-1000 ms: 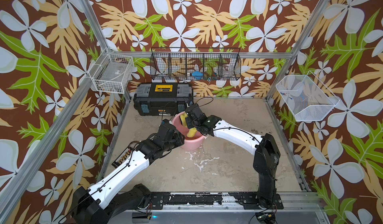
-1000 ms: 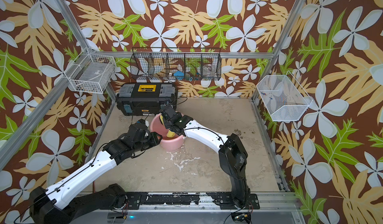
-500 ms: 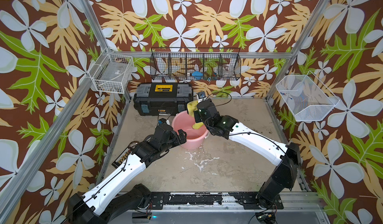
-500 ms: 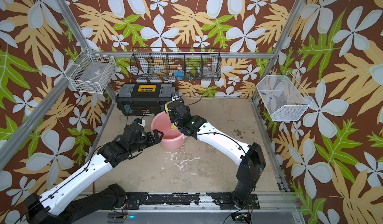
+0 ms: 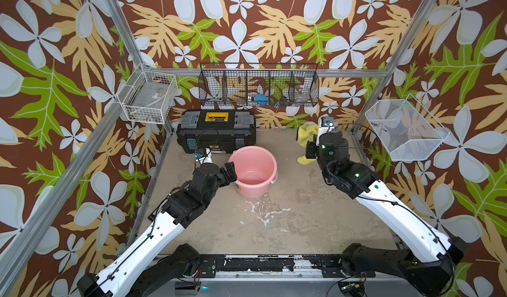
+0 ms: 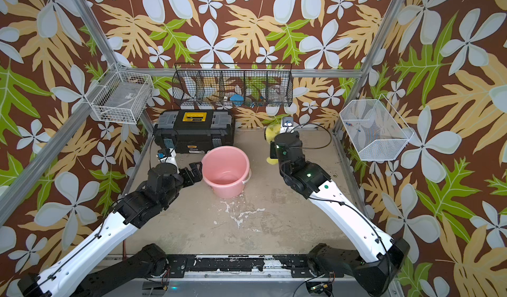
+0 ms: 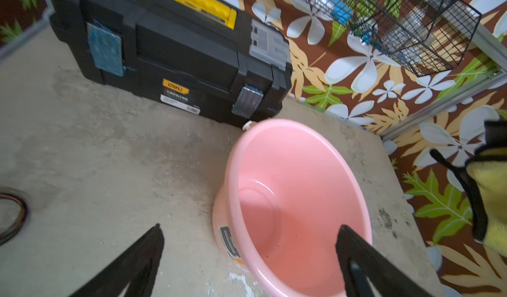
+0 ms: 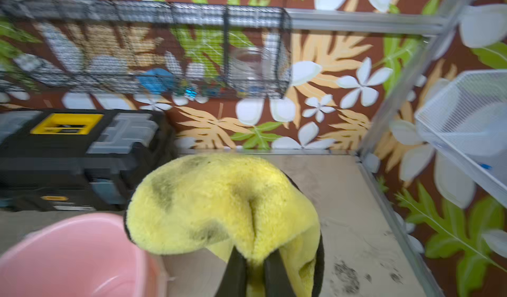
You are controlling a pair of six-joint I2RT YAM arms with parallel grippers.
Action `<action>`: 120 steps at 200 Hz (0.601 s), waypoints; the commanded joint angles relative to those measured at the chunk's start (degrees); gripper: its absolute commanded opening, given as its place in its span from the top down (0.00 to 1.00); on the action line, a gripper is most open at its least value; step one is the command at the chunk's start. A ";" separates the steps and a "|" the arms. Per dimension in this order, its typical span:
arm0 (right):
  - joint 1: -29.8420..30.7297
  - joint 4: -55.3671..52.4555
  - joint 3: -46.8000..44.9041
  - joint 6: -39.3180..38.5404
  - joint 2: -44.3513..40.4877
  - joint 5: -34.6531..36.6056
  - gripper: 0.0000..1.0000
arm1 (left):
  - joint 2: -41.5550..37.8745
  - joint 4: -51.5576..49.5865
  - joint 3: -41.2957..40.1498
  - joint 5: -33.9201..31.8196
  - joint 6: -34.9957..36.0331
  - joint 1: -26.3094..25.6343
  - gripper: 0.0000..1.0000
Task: Wipe the inside of the bucket with a cloth
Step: Place the cleaning item at the center of the board.
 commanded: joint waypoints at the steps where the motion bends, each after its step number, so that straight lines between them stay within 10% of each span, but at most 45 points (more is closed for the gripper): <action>1: -6.35 -4.48 -6.32 1.69 -3.45 -4.57 1.00 | -1.95 6.93 -2.29 -8.16 6.75 0.28 0.00; 92: -20.60 5.29 -27.93 3.33 0.17 -28.97 1.00 | -4.55 13.58 -10.33 -23.64 11.58 0.36 0.00; 120: -20.61 9.79 -30.02 4.33 4.94 -34.33 0.97 | -4.11 16.79 -12.21 -17.90 16.16 2.26 0.00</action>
